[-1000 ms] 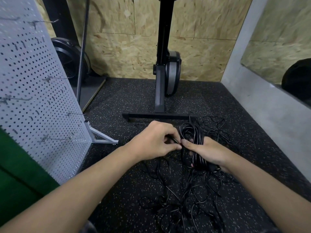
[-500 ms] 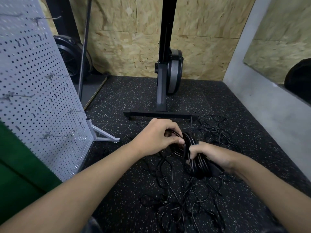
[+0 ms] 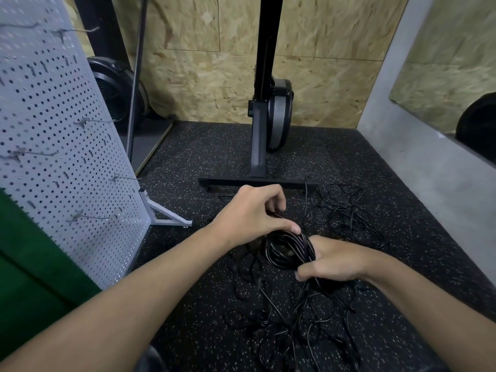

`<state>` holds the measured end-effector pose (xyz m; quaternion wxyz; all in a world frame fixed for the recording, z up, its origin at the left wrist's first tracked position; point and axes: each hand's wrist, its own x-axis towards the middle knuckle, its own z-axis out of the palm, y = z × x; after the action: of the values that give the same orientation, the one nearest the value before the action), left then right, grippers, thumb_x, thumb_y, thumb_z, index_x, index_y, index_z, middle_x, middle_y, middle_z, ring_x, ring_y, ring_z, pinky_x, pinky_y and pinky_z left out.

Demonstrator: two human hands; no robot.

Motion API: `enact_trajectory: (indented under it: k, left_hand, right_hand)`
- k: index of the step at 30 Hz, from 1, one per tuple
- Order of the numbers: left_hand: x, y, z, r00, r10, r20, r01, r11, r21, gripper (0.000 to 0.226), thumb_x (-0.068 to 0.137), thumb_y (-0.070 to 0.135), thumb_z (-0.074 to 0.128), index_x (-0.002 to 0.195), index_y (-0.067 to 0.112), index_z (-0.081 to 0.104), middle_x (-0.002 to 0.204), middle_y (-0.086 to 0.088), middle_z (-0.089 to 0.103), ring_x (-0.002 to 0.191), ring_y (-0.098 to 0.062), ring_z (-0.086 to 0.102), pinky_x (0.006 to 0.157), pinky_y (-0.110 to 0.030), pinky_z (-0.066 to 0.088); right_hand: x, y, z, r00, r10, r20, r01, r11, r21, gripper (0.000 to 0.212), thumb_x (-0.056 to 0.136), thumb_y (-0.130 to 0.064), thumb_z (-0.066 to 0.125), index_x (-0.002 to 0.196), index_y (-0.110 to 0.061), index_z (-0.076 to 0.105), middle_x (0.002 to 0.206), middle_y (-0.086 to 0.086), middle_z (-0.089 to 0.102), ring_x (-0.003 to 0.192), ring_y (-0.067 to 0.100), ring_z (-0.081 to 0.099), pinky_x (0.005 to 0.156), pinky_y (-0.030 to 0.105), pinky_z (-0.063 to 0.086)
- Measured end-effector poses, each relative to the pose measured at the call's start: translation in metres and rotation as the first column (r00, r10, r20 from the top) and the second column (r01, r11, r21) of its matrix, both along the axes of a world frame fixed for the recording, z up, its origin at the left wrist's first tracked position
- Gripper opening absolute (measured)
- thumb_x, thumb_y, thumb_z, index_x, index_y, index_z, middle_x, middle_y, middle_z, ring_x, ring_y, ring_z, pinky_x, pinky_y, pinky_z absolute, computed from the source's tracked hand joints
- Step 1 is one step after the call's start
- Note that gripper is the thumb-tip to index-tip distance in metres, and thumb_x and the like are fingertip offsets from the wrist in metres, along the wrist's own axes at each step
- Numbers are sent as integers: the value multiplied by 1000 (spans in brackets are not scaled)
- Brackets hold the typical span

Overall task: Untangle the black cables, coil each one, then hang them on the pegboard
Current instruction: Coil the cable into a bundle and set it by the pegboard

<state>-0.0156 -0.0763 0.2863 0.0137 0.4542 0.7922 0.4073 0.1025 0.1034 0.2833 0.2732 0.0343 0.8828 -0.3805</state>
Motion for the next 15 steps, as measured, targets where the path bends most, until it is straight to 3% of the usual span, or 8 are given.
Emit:
enact_trajectory:
  k: [3, 6, 8, 12, 15]
  left_hand:
    - [-12, -7, 3, 995, -8, 99, 19, 993, -116, 45, 67, 58, 91, 73, 20, 70, 72, 3, 68, 66, -2, 54, 62, -25, 45]
    - [-20, -12, 3, 935, -137, 327, 185, 975, -121, 37, 75, 46, 91, 76, 13, 74, 81, -8, 74, 74, -9, 62, 75, -39, 52]
    - [-20, -13, 2, 874, -205, 441, 263, 962, -73, 32, 78, 37, 89, 82, 8, 76, 86, -15, 74, 79, -14, 63, 80, -35, 51]
    - [-22, -14, -3, 771, -256, 583, 313, 950, 3, 17, 84, 35, 81, 78, 20, 76, 79, -1, 70, 77, -11, 62, 80, -22, 49]
    - [-23, -14, -17, 703, -232, 673, 274, 961, 45, 33, 86, 40, 81, 74, 13, 67, 69, -4, 62, 63, -11, 55, 66, -16, 47]
  right_hand:
    - [4, 0, 9, 992, 124, -14, -124, 992, 16, 10, 84, -24, 71, 82, -19, 62, 76, 0, 61, 74, 13, 57, 73, 38, 47]
    - [9, -8, 20, 964, 261, -59, -258, 965, 46, 9, 91, -27, 73, 95, -24, 66, 96, 5, 71, 85, 12, 63, 85, 41, 54]
    - [12, -13, 25, 956, 278, -93, -272, 960, 68, 13, 92, -29, 74, 101, -27, 64, 102, 2, 71, 89, 16, 66, 87, 42, 55]
    - [20, -18, 37, 937, 299, -182, -287, 954, 91, 13, 90, -25, 74, 96, -28, 62, 94, 2, 70, 84, 24, 64, 78, 45, 55]
    - [25, -22, 42, 932, 266, -246, -259, 964, 58, 15, 90, -23, 74, 87, -24, 59, 85, 5, 65, 67, 12, 54, 65, 41, 49]
